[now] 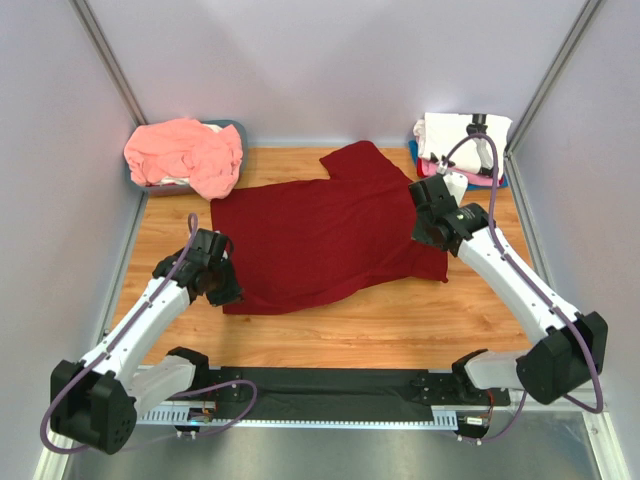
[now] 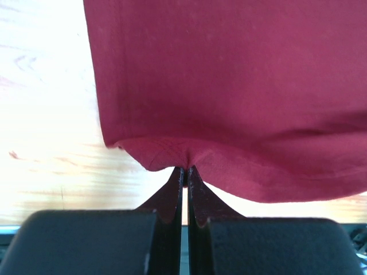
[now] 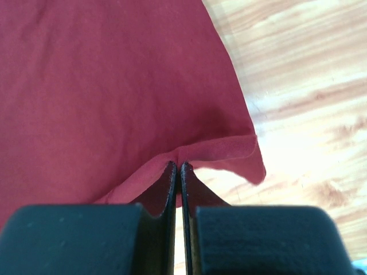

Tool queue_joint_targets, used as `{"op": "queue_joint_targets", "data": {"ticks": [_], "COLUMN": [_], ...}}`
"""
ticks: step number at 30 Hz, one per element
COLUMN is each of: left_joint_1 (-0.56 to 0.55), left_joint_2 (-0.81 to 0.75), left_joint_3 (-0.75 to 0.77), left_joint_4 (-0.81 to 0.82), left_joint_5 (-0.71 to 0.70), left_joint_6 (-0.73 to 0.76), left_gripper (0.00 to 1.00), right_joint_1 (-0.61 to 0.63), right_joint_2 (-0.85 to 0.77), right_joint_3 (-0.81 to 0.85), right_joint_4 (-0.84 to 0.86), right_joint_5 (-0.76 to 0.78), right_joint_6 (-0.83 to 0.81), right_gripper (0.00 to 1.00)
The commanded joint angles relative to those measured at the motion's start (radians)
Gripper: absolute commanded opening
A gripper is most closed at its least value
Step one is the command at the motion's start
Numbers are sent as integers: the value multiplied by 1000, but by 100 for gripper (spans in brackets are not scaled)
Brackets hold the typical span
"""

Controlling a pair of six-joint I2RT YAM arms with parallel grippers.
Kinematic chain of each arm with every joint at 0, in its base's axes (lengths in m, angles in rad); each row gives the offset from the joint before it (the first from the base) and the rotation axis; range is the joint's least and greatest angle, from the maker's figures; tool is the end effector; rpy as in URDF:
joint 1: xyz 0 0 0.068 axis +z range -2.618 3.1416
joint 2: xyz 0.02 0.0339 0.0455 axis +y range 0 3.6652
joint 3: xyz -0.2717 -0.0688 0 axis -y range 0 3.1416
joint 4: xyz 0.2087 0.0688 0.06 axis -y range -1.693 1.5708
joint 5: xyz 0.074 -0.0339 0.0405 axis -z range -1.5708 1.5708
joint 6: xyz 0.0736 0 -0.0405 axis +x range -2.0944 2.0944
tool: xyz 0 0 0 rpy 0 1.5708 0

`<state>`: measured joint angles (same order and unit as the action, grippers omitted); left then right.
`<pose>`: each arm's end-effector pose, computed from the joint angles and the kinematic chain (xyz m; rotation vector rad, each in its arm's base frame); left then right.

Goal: Fold and stack the t-shirts
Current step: Fold the tshirt

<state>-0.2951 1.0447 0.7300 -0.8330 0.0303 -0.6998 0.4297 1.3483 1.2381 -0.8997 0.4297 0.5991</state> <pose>0.1536 -0.0490 0.2064 -0.5471 2.7117 -0.3203 0.2392 0.0759 0.2959 0.3604 2.4263 -0.1181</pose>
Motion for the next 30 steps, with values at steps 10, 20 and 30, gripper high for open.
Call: {"op": "queue_joint_targets", "data": {"ticks": [10, 20, 30], "left_joint_1": [111, 165, 194], "left_joint_2": [173, 287, 391], "left_joint_3": [138, 184, 203], "left_joint_4": [51, 60, 95], "left_joint_5": [5, -6, -7], "left_joint_6": [128, 158, 151], "left_gripper": [0, 0, 0], "right_joint_1": [-89, -95, -115], "right_joint_2": [261, 454, 606], "right_joint_3": [247, 389, 486], "right_joint_4": [107, 81, 70], "right_joint_5": [-183, -183, -166], "right_joint_6": [-229, -305, -308], "right_gripper": [0, 0, 0]}}
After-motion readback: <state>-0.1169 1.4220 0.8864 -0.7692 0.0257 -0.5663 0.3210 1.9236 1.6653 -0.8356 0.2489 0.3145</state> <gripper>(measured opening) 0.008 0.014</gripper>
